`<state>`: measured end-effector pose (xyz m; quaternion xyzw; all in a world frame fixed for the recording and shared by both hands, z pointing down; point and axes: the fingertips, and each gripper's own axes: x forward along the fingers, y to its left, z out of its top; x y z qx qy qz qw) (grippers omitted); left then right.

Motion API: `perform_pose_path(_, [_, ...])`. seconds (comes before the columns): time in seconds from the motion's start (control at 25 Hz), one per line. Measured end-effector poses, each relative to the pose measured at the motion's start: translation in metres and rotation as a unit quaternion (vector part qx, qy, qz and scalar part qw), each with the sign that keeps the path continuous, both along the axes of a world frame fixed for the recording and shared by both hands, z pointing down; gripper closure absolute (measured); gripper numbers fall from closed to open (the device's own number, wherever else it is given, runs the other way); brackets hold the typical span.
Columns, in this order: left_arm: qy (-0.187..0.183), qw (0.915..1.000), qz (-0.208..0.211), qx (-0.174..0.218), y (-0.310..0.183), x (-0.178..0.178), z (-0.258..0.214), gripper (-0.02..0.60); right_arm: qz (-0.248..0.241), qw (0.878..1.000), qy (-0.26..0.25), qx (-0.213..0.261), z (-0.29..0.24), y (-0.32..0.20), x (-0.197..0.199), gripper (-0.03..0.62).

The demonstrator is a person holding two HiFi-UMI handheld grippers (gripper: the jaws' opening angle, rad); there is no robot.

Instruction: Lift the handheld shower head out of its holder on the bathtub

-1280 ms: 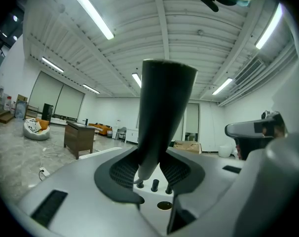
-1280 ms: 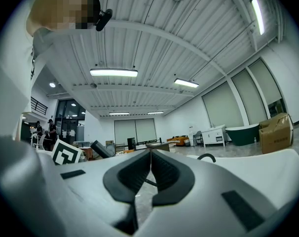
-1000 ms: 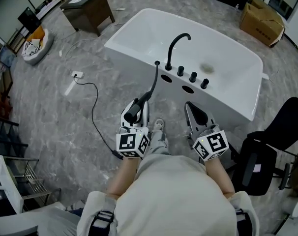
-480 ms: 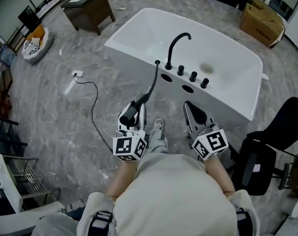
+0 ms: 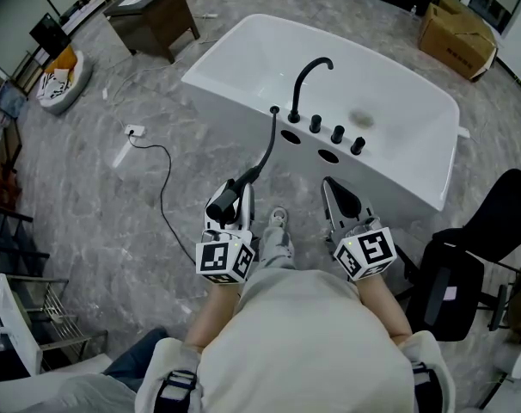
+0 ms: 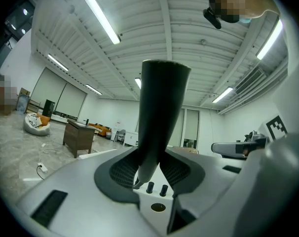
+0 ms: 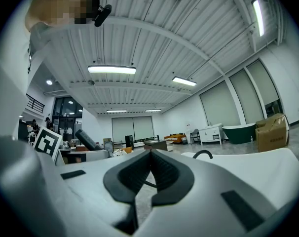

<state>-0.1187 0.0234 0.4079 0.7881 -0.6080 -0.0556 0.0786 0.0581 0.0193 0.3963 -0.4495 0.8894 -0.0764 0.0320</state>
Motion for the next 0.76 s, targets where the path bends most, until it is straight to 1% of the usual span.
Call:
perform_pose_path(0.28, [0.0, 1.0, 0.002, 0.003, -0.0033, 0.0006, -0.0023, 0.439, -0.004, 1.0, -0.008, 0.002, -0.0022, -0.0014, -0.0015, 0.574])
perform_pose_path(0.76, [0.004, 1.0, -0.001, 0.005, -0.0059, -0.0005, -0.0028, 0.439, -0.011, 1.0, 0.005, 0.007, -0.0004, -0.0032, -0.0031, 0.574])
